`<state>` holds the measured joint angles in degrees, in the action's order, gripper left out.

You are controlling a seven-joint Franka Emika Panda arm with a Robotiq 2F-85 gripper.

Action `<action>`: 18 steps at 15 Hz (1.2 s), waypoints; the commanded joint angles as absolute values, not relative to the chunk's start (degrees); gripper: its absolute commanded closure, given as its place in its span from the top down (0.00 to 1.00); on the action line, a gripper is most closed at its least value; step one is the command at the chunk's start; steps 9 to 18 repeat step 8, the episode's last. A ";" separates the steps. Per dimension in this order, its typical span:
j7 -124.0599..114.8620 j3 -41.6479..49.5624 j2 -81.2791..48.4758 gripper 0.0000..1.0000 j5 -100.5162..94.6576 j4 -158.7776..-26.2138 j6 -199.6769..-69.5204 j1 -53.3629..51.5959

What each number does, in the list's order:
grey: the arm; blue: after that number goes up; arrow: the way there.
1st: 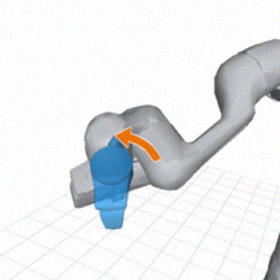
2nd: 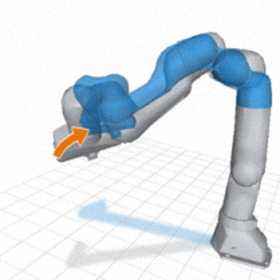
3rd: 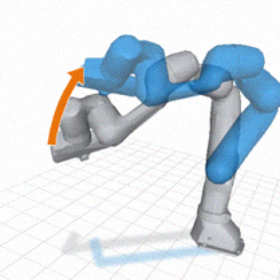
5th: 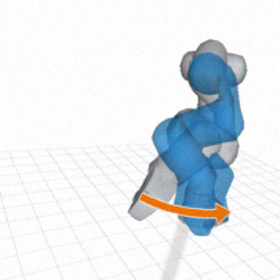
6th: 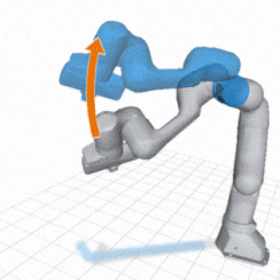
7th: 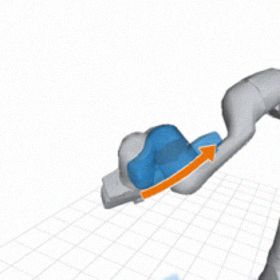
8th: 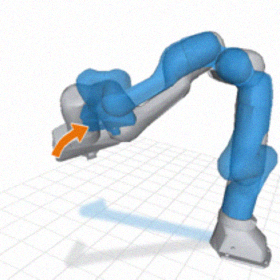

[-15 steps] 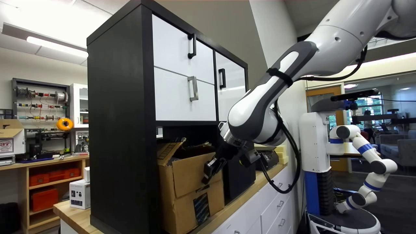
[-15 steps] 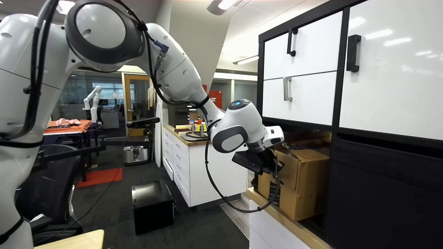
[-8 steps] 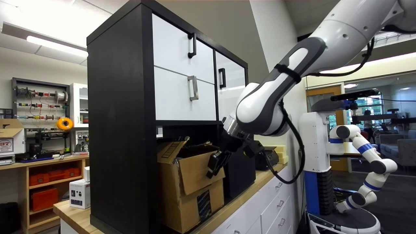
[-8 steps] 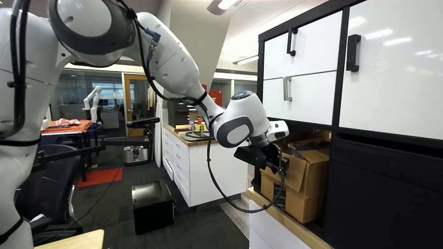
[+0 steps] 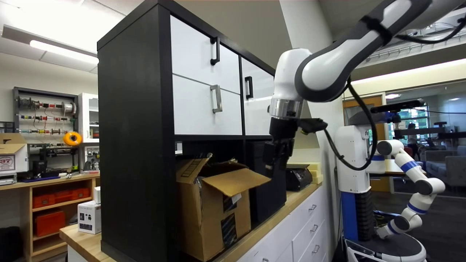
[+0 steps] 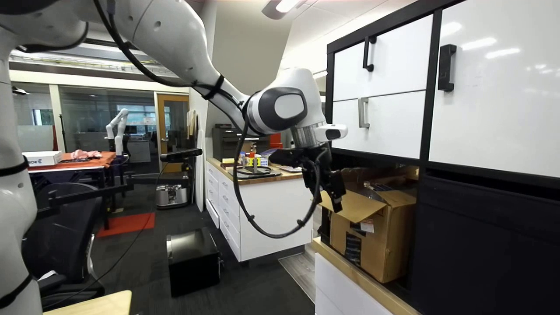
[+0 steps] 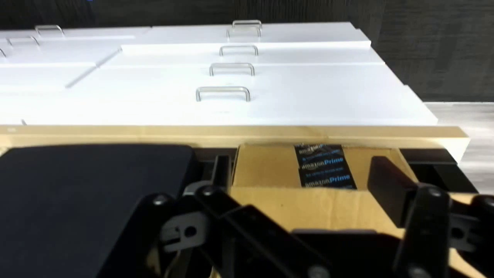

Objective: Push the carton box inside the cabinet unit

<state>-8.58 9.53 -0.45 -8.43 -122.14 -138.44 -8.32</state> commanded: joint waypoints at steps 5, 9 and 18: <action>-16.82 0.56 7.75 1.00 -8.48 -122.36 -115.75 -4.39; -16.99 -0.49 8.26 1.00 -8.48 -122.35 -115.05 -4.10; -16.99 -0.49 8.26 1.00 -8.48 -122.35 -115.05 -4.10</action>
